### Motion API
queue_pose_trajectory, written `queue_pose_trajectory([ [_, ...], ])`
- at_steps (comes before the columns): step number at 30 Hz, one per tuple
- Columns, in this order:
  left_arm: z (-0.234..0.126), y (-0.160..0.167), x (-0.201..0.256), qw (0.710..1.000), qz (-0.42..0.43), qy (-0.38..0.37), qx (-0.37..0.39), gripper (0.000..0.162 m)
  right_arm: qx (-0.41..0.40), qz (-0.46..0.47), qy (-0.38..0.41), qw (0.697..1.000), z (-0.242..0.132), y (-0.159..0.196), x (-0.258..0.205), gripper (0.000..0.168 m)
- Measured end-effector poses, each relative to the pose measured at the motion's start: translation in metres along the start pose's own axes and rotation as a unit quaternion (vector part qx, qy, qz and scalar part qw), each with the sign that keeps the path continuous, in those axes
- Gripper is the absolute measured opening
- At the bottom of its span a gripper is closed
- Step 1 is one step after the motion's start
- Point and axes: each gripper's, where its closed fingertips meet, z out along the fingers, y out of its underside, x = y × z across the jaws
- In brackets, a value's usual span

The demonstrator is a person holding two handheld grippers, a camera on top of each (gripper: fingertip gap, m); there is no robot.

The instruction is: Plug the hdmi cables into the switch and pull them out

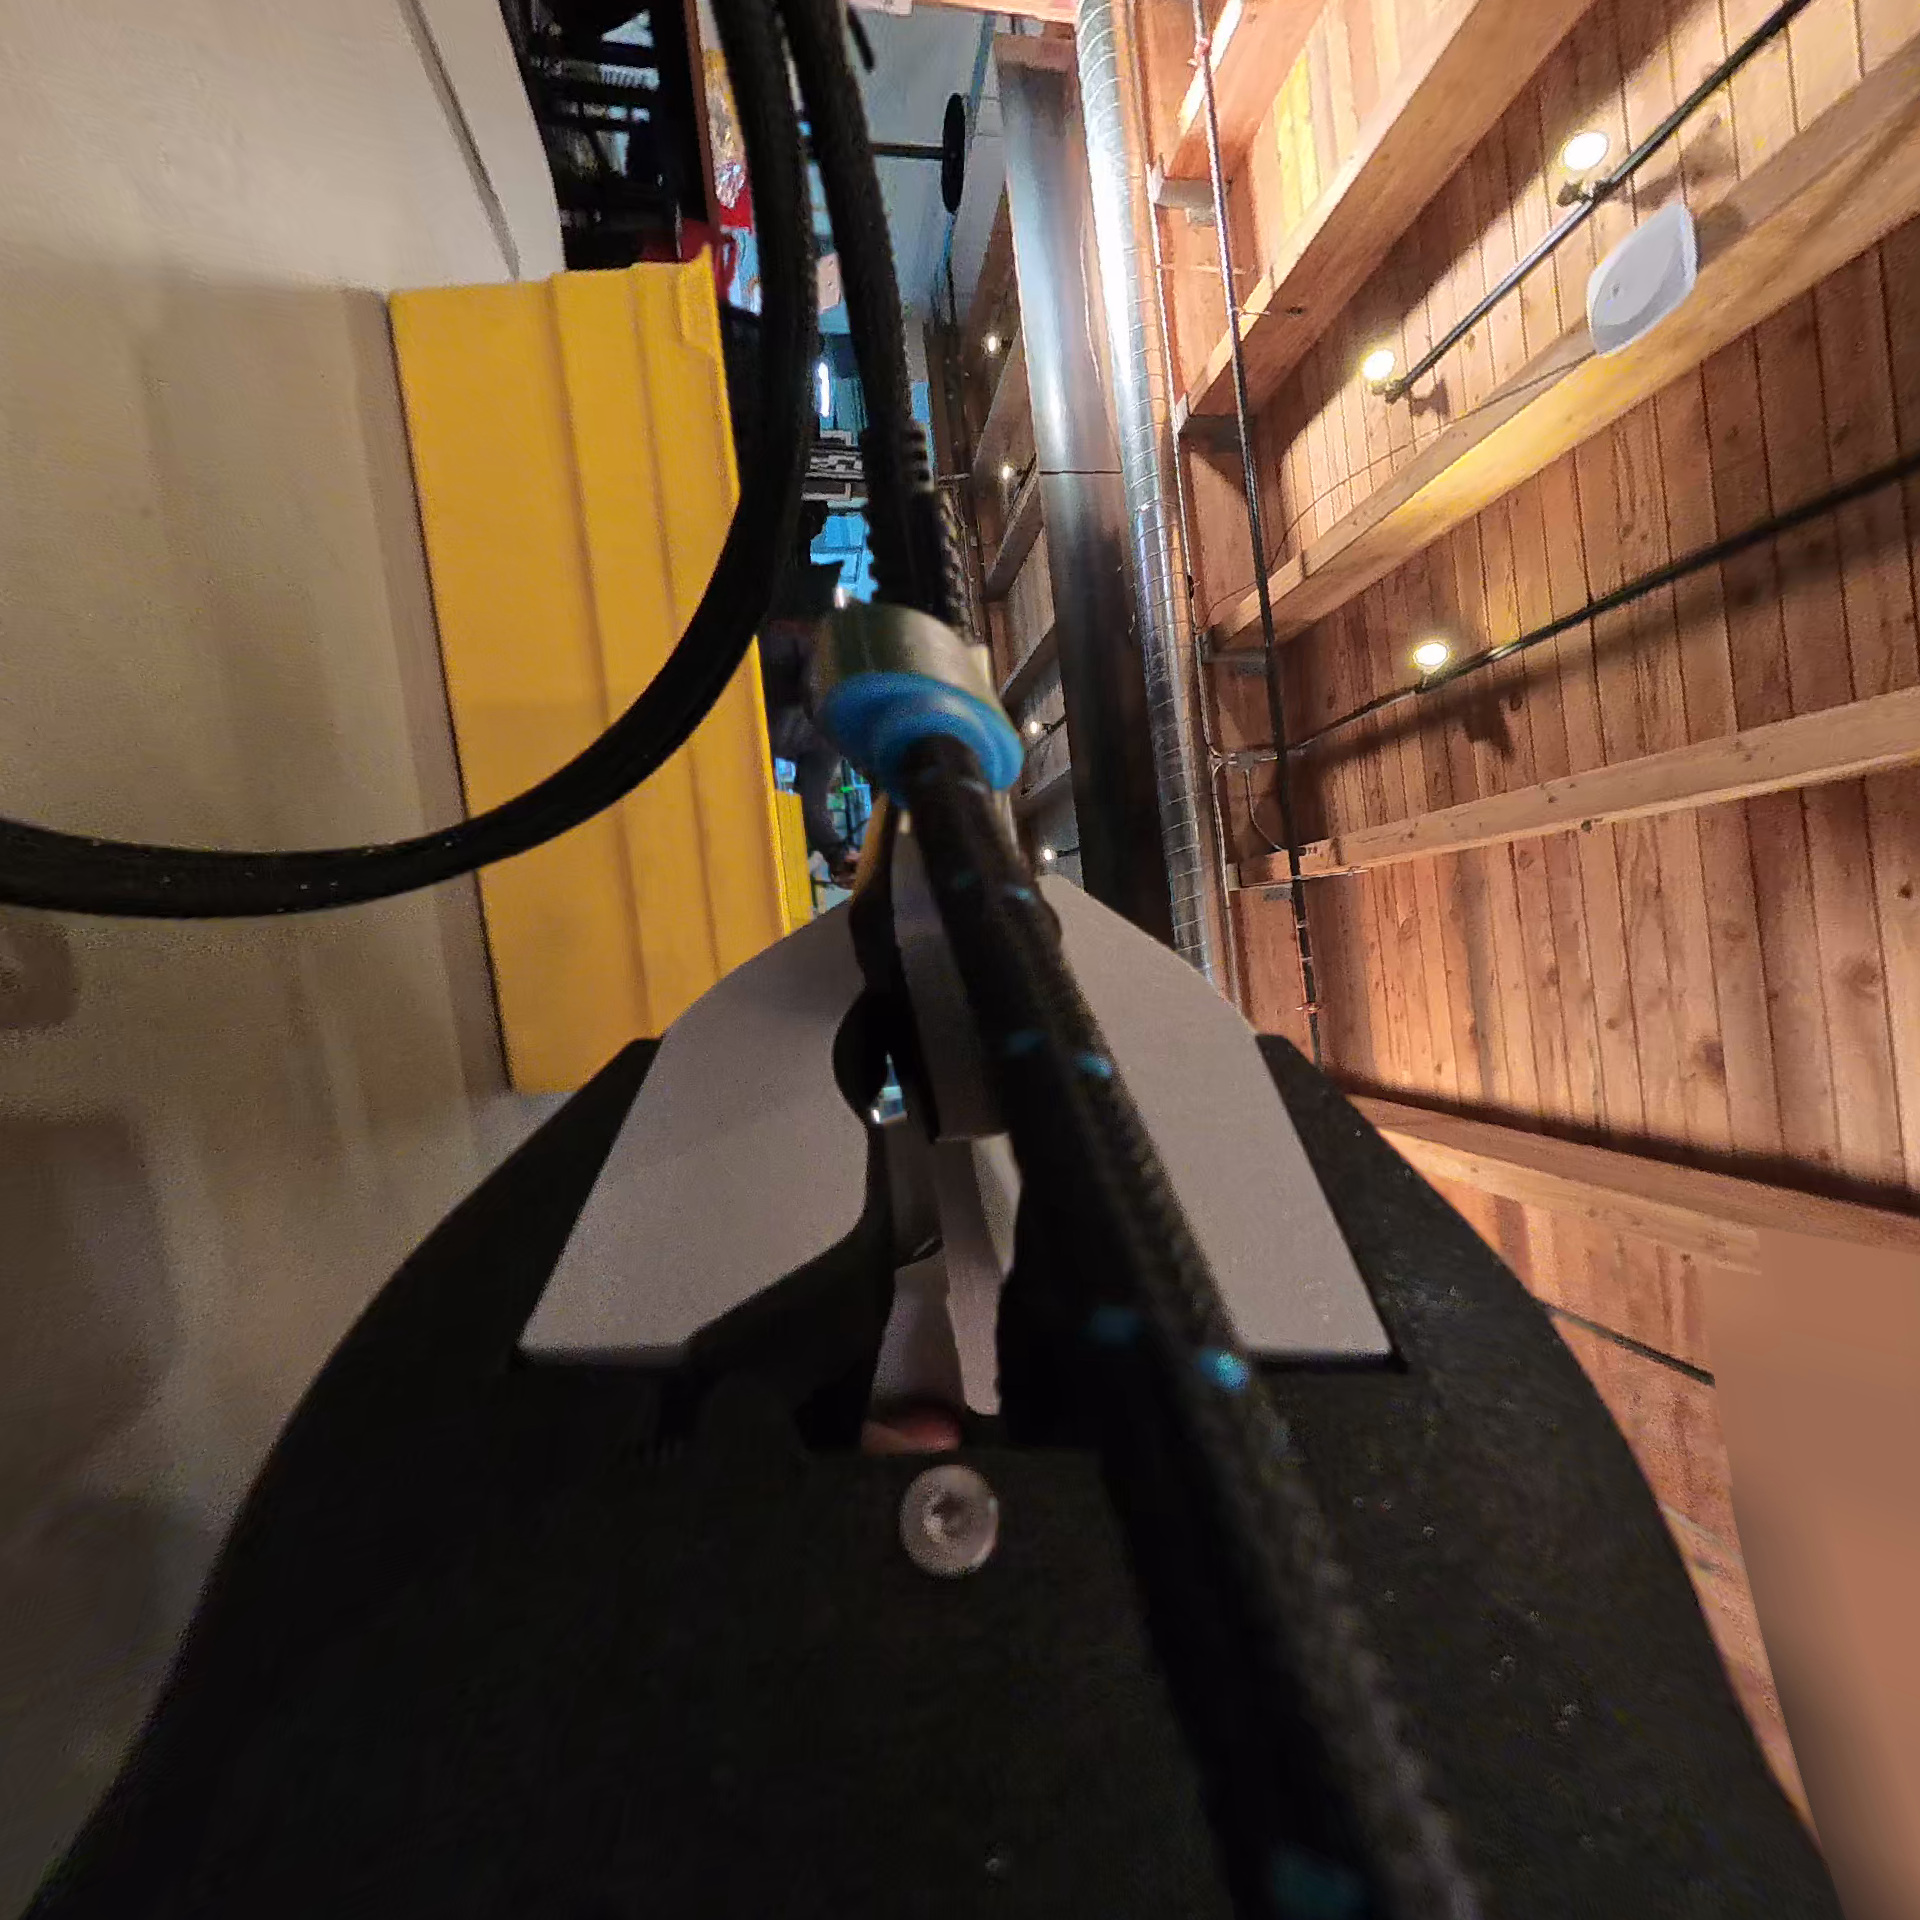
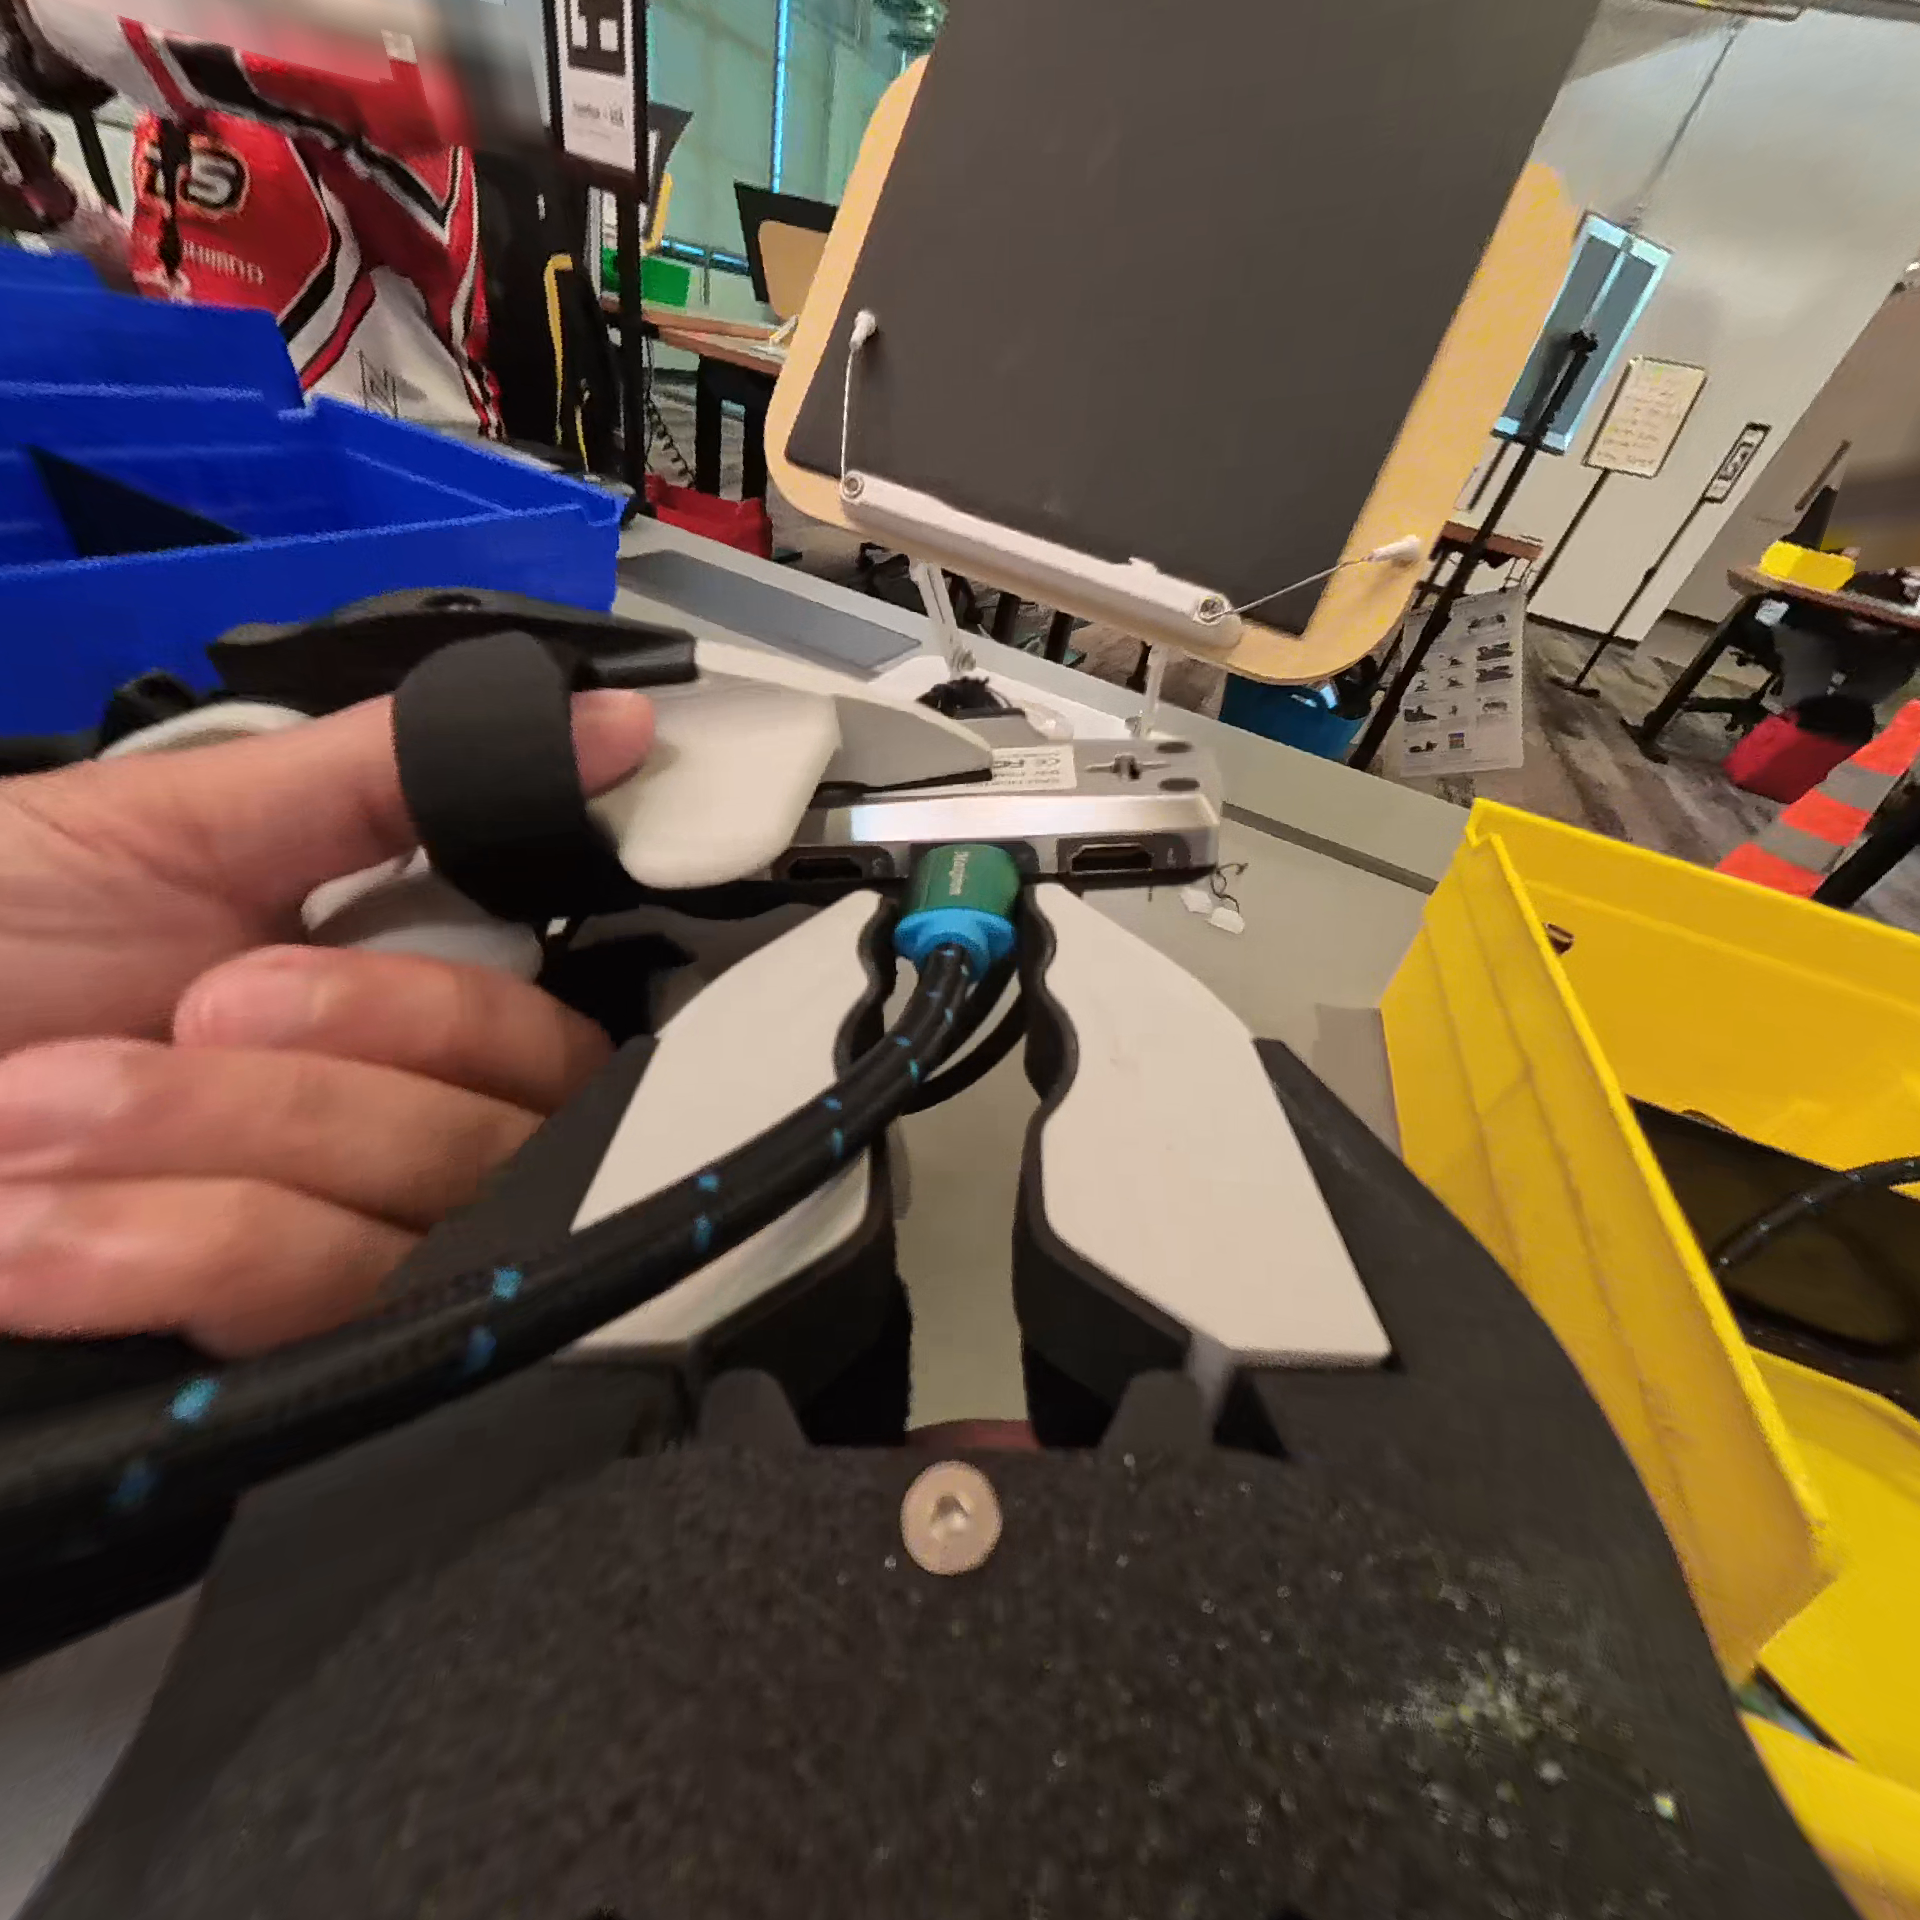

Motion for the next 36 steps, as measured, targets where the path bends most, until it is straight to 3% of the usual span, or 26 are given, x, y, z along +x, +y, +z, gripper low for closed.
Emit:
queue_pose_trajectory([
  [7, -0.004, -0.010, 0.018, 0.994, 0.108, 0.003, -0.009, 0.023, 0.017, 0.020, 0.028, 0.999, 0.005, -0.014, -0.006, 0.021],
  [24, -0.002, -0.018, 0.011, 0.994, 0.110, -0.024, -0.002, 0.021, -0.007, 0.036, 0.024, 0.999, 0.010, -0.005, -0.009, 0.020],
  [36, 0.005, -0.020, 0.013, 0.987, 0.158, -0.024, -0.003, 0.023, -0.014, 0.037, 0.028, 0.999, 0.006, -0.005, -0.008, 0.019],
])
